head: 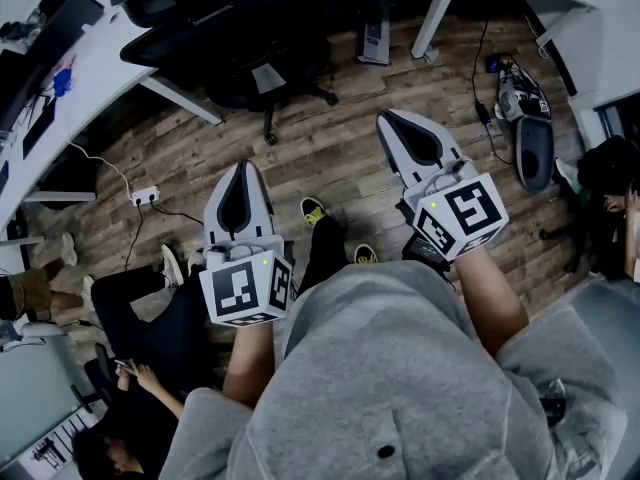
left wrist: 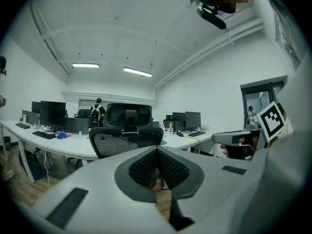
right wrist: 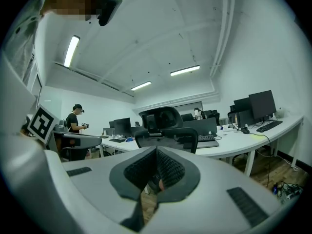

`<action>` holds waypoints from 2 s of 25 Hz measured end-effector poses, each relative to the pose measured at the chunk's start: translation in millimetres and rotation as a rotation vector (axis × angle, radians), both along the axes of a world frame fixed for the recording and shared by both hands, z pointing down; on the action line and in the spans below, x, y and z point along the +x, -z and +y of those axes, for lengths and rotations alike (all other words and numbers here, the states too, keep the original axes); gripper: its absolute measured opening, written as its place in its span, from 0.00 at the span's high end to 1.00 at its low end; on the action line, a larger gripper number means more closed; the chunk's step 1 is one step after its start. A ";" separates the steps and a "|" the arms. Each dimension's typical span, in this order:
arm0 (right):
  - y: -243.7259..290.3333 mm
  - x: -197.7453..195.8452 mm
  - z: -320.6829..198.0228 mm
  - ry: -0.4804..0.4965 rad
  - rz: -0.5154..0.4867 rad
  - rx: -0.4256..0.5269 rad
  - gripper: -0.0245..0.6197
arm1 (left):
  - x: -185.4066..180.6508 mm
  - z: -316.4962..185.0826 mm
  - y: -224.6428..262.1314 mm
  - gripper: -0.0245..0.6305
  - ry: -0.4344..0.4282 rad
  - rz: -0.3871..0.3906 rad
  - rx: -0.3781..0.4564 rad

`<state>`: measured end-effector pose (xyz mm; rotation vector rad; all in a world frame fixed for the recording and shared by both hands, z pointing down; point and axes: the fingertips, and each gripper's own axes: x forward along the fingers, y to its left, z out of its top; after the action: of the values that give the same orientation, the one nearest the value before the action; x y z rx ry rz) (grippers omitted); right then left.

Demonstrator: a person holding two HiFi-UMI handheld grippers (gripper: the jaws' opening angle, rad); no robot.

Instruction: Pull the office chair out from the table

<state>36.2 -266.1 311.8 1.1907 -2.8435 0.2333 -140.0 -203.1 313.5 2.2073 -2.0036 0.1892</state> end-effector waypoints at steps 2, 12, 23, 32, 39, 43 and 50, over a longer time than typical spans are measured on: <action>-2.0 -8.3 -16.9 -0.010 0.030 0.001 0.92 | -10.1 -16.5 -2.4 0.95 -0.003 0.008 -0.004; -2.0 -62.2 -81.4 -0.014 0.104 0.017 0.91 | -73.1 -71.8 -7.6 0.95 0.023 0.019 -0.021; 0.0 -93.7 -111.4 -0.040 0.129 0.015 0.91 | -101.6 -107.9 -7.8 0.95 -0.003 0.041 -0.016; 10.1 -120.9 -138.6 -0.068 0.120 0.041 0.91 | -130.9 -137.5 0.7 0.95 -0.012 0.037 0.006; 11.6 -127.5 -147.7 -0.092 0.116 0.043 0.91 | -143.7 -149.8 3.7 0.95 -0.026 0.035 0.020; 10.6 -130.3 -147.5 -0.099 0.116 0.037 0.91 | -148.4 -149.9 2.4 0.95 -0.030 0.028 0.019; 12.8 -134.1 -149.6 -0.090 0.132 0.042 0.91 | -152.6 -153.1 -0.1 0.95 -0.038 0.018 0.014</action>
<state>-97.9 -415.7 299.0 1.2924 -2.6978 0.0953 -292.7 -356.2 313.7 2.2484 -1.9608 0.1601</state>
